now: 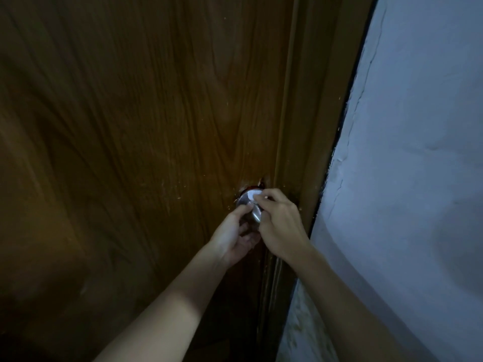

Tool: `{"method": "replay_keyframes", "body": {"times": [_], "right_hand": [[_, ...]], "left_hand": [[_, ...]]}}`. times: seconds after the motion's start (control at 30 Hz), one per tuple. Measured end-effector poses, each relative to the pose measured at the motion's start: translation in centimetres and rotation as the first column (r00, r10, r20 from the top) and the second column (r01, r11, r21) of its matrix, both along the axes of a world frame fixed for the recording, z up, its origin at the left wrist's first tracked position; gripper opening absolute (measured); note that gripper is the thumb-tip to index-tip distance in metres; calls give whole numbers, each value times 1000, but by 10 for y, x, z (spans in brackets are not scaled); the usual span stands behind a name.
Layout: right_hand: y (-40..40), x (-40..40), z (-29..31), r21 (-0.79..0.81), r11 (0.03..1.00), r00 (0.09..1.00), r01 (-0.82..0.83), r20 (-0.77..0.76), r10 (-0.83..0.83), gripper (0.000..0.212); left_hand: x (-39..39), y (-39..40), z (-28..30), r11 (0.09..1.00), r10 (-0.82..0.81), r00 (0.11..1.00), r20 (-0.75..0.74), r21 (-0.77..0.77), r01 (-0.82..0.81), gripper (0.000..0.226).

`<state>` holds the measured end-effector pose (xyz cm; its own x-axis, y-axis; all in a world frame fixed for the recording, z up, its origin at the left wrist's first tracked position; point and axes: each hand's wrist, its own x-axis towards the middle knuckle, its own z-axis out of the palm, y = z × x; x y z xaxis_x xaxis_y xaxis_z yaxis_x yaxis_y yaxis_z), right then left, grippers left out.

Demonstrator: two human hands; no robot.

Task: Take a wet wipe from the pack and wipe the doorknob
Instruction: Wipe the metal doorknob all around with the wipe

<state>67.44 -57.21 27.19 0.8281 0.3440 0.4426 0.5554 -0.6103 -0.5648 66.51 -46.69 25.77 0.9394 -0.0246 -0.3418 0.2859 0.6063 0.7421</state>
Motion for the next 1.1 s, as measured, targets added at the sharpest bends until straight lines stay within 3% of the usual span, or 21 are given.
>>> {"method": "replay_keyframes", "body": {"times": [0.13,0.2,0.33,0.53,0.7,0.93,1.1], "right_hand": [[6,-10,-13,400,914,976,75,-216,15,35],[11,-13,-20,502,855,955,130,-294,27,40],[15,-11,-28,551,802,936,232,-351,-29,56],[19,-8,-32,562,756,876,335,-481,-30,58],[16,-10,-26,676,637,804,371,-577,144,40],[6,-9,-34,758,521,614,393,-638,465,17],[7,-10,-38,764,511,582,393,-637,505,44]], "left_hand": [[2,2,-3,1000,-19,1000,22,3,19,29],[1,2,-3,999,-41,999,30,1,41,36],[-1,1,-1,998,-53,999,10,38,53,37],[0,1,-7,992,-53,998,-30,111,56,41],[2,0,-12,993,-41,998,-57,111,47,43],[-1,-2,-15,994,-64,998,-30,84,66,42],[-8,-1,-16,990,-105,993,52,104,100,33]]}}
